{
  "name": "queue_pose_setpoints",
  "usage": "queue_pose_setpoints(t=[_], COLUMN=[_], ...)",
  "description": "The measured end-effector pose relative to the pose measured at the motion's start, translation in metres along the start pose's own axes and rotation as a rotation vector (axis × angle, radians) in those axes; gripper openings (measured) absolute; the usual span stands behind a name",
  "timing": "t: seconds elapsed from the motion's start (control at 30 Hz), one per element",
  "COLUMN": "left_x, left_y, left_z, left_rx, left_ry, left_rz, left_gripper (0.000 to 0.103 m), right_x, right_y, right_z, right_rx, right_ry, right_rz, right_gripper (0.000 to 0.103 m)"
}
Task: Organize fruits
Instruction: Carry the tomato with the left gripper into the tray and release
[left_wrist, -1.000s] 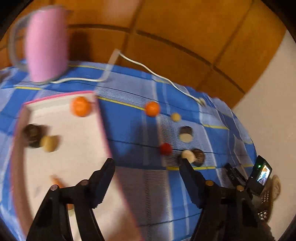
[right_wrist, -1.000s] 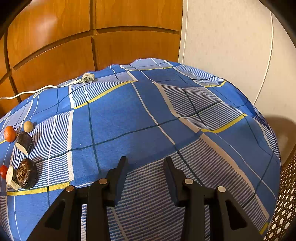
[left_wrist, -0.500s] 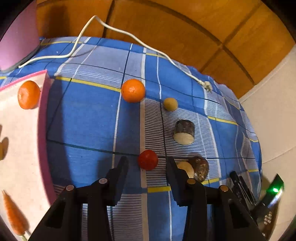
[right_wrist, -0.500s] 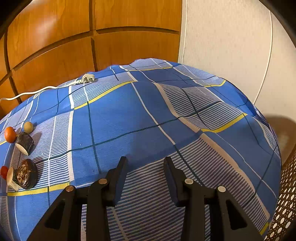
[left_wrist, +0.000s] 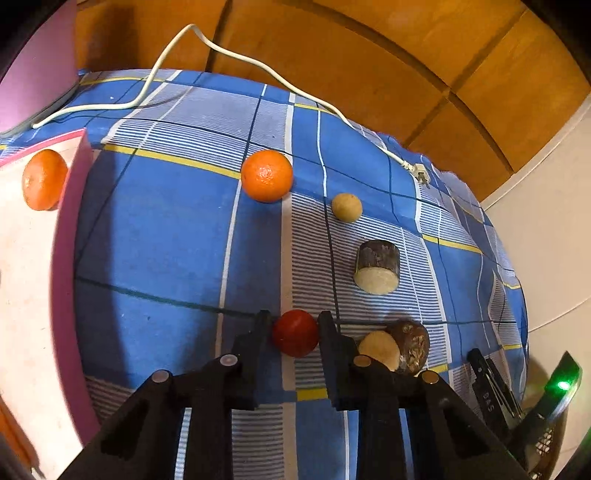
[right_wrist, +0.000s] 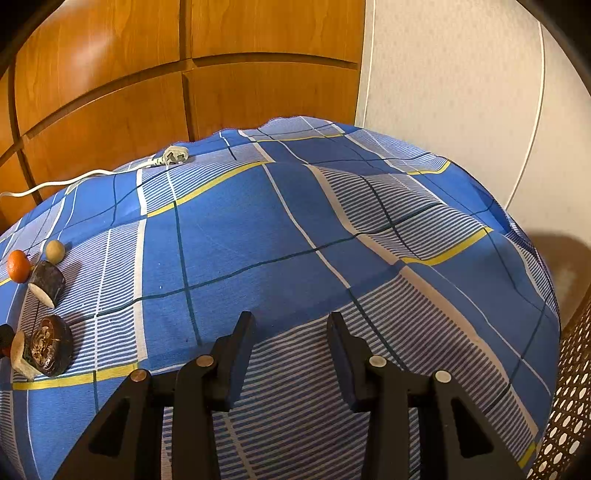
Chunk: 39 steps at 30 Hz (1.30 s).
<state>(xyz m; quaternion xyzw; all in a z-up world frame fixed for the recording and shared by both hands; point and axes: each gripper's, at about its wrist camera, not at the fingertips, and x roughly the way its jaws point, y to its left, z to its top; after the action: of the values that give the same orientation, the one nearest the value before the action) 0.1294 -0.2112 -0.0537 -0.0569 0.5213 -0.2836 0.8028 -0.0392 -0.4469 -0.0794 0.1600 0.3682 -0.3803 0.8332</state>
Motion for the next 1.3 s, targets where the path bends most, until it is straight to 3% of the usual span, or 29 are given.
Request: queue_pose_setpoints(t=[0.27, 0.4, 0.67, 0.77, 0.8, 0.87, 1.1, 1.3], left_x=[-0.052, -0.083, -0.132, -0.140, -0.143, -0.152, -0.173, -0.192], left_y=[0.010, 0.028, 0.109, 0.136, 0.143, 0.156, 0.174, 0.179], left_z=[-0.009, -0.008, -0.010, -0.014, -0.017, -0.025, -0.066, -0.100], left_rx=[-0.024, -0.035, -0.140, -0.211, -0.231, -0.270, -0.333, -0.370], left_ry=[-0.082, -0.141, -0.243, -0.257, -0.266, -0.291, -0.309, -0.355], left_rz=[-0.061, -0.052, 0.118, 0.164, 0.172, 0.192, 0.325, 0.430], left_gripper=[0.025, 0.025, 0.026, 0.038, 0.049, 0.052, 0.053, 0.068], right_x=[0.000, 0.000, 0.001, 0.001, 0.001, 0.001, 0.001, 0.002], right_y=[0.000, 0.000, 0.000, 0.000, 0.000, 0.000, 0.000, 0.001], right_z=[0.000, 0.000, 0.000, -0.001, 0.000, -0.001, -0.001, -0.001], right_rx=[0.000, -0.001, -0.002, -0.004, -0.005, -0.005, -0.010, -0.013], right_ry=[0.000, 0.000, 0.001, 0.001, 0.001, 0.000, 0.000, 0.001], right_rz=[-0.001, -0.002, -0.004, -0.006, -0.007, -0.007, -0.011, -0.015], right_gripper=[0.041, 0.041, 0.041, 0.041, 0.041, 0.041, 0.041, 0.041])
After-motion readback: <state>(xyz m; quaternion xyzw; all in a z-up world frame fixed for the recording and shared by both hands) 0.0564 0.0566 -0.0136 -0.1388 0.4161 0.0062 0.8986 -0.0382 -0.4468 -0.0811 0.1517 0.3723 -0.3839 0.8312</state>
